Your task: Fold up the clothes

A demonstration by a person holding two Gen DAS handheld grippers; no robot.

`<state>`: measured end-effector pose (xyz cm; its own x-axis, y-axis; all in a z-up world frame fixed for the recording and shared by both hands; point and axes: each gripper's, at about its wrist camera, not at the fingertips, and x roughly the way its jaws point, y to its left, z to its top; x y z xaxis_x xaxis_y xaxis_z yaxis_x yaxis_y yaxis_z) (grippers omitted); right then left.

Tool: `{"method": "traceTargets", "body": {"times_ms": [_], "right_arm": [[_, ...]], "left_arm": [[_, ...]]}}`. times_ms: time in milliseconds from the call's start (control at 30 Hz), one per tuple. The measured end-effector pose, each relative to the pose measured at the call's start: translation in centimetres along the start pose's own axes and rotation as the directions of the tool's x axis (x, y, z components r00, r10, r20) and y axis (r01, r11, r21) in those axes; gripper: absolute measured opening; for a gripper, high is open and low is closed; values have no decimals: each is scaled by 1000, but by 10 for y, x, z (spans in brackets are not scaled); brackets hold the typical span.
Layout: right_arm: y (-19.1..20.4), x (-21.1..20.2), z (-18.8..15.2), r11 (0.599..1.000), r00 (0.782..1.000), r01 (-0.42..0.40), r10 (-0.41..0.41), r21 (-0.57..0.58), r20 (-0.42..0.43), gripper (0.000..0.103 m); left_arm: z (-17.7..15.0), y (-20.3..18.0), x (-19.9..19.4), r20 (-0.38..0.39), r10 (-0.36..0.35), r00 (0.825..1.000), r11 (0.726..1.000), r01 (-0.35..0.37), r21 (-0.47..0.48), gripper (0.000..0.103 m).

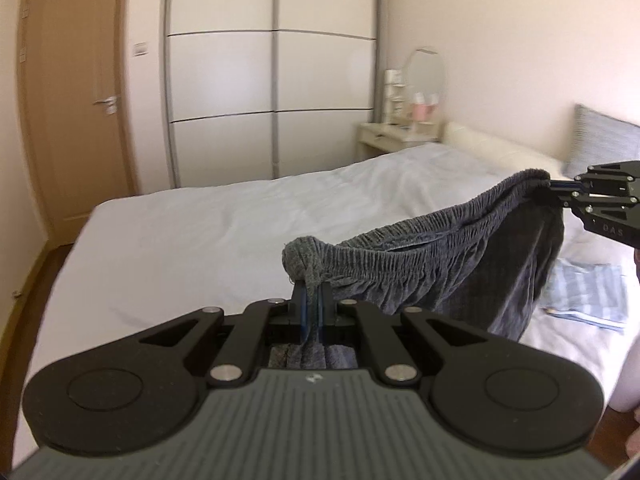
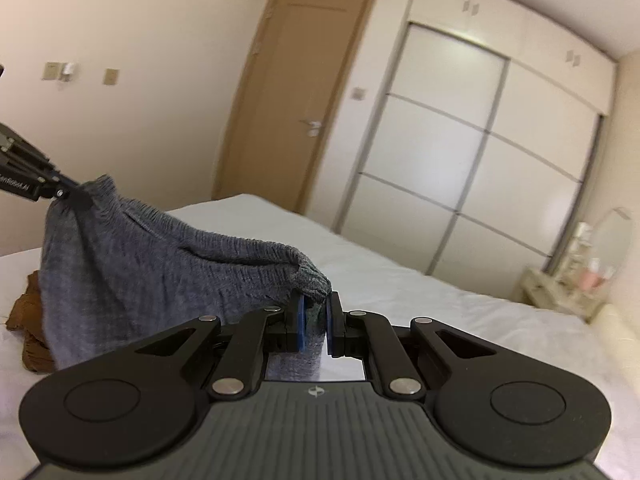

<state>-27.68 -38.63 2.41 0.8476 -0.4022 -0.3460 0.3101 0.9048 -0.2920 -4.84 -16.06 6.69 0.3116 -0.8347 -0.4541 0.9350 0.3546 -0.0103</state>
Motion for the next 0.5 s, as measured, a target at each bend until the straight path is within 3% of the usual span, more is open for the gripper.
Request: {"method": "traceTargets", "body": {"times_ms": [200,367,500], "right_arm": [[14,-89,2,985,985,171,-171,3,-32,8],[32,-170,9,960,959,279,-278,10,-48,7],[17,-203,17,946,946,324,-323,21,-39,7]], "left_arm": [[-3,-47,-41,41,-146,989,988,143,53,2],[14,-78,-78,17,-217,976,970,214,116,3],[35,-102,-58,-7,-251,968,958,249,145,3]]}}
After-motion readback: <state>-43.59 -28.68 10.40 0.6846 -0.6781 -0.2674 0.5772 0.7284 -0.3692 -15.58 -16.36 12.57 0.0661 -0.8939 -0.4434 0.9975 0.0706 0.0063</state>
